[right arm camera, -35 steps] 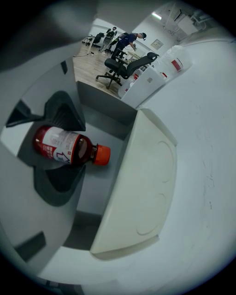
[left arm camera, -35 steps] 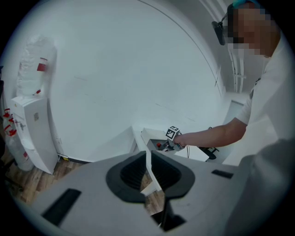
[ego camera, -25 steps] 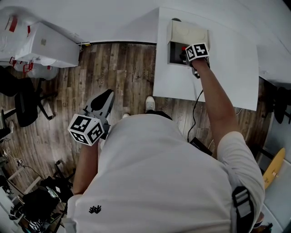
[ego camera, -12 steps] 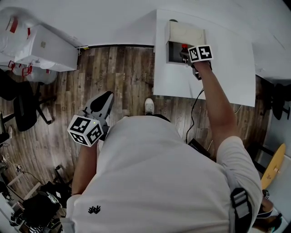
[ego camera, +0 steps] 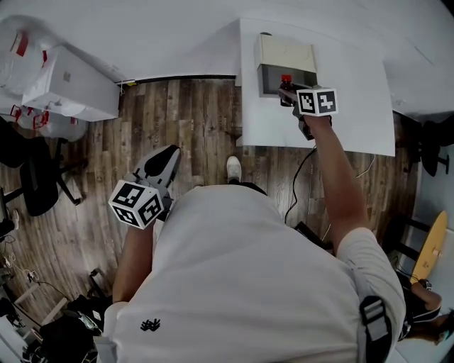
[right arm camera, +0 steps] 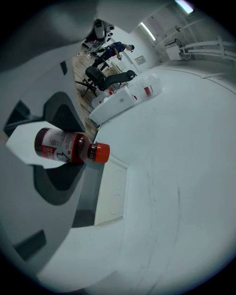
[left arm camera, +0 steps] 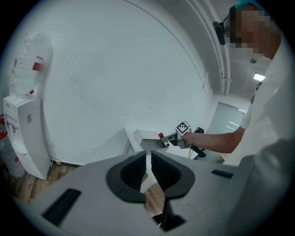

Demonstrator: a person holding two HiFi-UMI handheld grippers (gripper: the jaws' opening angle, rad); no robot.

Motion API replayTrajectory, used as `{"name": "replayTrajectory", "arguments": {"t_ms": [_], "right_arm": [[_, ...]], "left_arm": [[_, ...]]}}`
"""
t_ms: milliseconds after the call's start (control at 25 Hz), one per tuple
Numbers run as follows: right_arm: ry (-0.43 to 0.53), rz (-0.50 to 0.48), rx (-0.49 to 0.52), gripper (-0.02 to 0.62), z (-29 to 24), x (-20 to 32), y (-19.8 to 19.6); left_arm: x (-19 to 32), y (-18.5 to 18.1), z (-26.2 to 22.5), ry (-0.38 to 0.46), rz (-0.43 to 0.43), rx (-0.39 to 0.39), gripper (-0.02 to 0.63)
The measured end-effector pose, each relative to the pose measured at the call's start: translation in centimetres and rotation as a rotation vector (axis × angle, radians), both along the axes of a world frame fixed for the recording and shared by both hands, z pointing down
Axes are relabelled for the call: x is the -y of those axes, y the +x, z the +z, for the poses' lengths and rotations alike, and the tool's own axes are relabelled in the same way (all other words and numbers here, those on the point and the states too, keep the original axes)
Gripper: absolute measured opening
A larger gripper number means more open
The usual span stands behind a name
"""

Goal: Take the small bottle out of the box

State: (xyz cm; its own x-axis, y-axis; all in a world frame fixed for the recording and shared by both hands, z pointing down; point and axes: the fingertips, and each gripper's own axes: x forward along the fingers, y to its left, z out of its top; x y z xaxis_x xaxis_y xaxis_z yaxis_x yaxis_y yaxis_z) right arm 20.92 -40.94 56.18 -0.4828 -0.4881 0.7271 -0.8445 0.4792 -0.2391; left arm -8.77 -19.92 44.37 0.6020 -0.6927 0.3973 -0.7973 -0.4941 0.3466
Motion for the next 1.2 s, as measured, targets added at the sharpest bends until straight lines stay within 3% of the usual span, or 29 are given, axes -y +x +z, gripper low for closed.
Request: {"name": "replayTrajectory", "arguments": {"t_ms": [760,1200], "right_arm": [[0.139,0.041,0.205,0.213,-6.3,-17.9,-8.9],[0.182,0.048,0.243,0.214,-8.7,-25.3,-10.9]], "left_arm": [[-6.1,-4.0,1.2,0.001,0.134,-0.029,0.037],[-7.9,-3.9,1.5,0.016,0.192,-0.03,0.035]]}}
